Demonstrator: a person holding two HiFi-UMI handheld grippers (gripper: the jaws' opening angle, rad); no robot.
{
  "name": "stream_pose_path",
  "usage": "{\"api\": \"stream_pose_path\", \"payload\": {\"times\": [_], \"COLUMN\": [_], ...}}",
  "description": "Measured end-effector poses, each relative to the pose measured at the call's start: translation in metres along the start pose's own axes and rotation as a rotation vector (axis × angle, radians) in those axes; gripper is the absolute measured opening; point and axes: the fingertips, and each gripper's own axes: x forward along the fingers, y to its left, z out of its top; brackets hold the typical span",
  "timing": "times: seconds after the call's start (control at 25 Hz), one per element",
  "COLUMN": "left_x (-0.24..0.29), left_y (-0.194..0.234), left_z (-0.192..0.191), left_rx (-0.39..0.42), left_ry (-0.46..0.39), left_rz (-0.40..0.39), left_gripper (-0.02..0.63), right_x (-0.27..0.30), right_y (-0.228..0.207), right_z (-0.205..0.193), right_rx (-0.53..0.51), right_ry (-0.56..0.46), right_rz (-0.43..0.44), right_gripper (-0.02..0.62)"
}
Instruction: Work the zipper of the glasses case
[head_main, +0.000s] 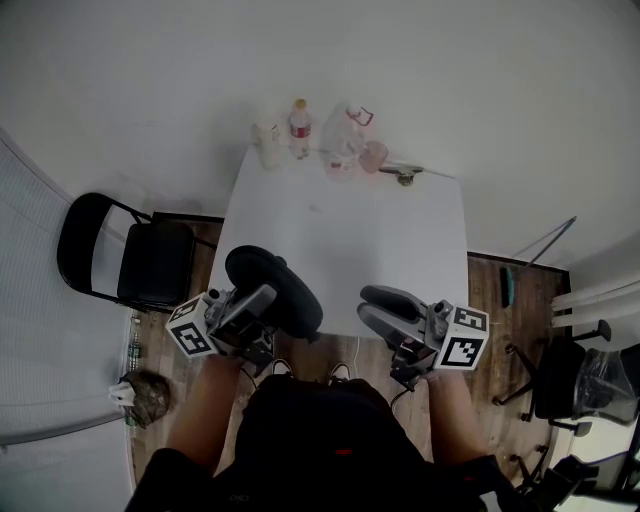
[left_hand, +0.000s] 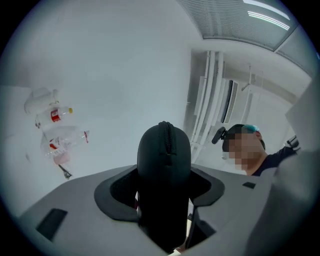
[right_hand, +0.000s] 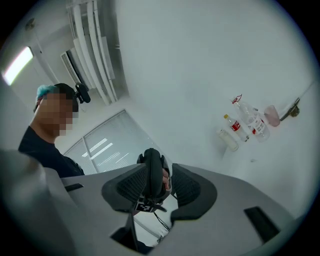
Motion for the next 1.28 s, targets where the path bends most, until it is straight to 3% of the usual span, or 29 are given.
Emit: {"api": "stream_pose_path", "payload": {"times": [0.08, 0.16, 0.24, 0.44, 0.84, 0.92, 1.0, 1.28], "left_x": [-0.003, -0.001, 0.004, 0.014, 0.026, 0.026, 0.027, 0.033], "left_y": [0.003, 0.003, 0.001, -0.006, -0.006, -0.007, -0.007, -0.009], "left_z": [0.005, 0.006, 0.002, -0.010, -0.032, -0.032, -0.031, -0.054], "left_rx": [-0.010, -0.008, 0.008, 0.034, 0.074, 0.077, 0.090, 0.128], "left_ry": [-0.016, -0.011, 0.015, 0.067, 0.154, 0.149, 0.147, 0.278], "left_rz": [0.014, 0.015, 0.014, -0.006, 0.009, 0.017, 0.020, 0.005], "left_gripper": [0.281, 0.279, 0.278, 0.276, 0.276, 0.276, 0.276, 0.333], "right_x": [0.001, 0.006, 0.016, 0.040, 0.050, 0.048, 0.047, 0.048], "right_y": [0.002, 0.006, 0.012, 0.021, 0.024, 0.022, 0.021, 0.022], "right_z": [-0.001, -0.007, -0.017, -0.041, -0.058, -0.057, -0.055, -0.055], "right_rx": [-0.010, -0.025, -0.037, -0.034, 0.048, 0.051, 0.045, 0.018], "right_ry": [-0.015, -0.008, 0.025, 0.099, 0.108, 0.090, 0.078, 0.126], "right_rz": [0.017, 0.047, 0.076, 0.131, 0.169, 0.153, 0.142, 0.147], "right_gripper": [0.163, 0.218, 0.264, 0.305, 0.307, 0.259, 0.253, 0.252]}}
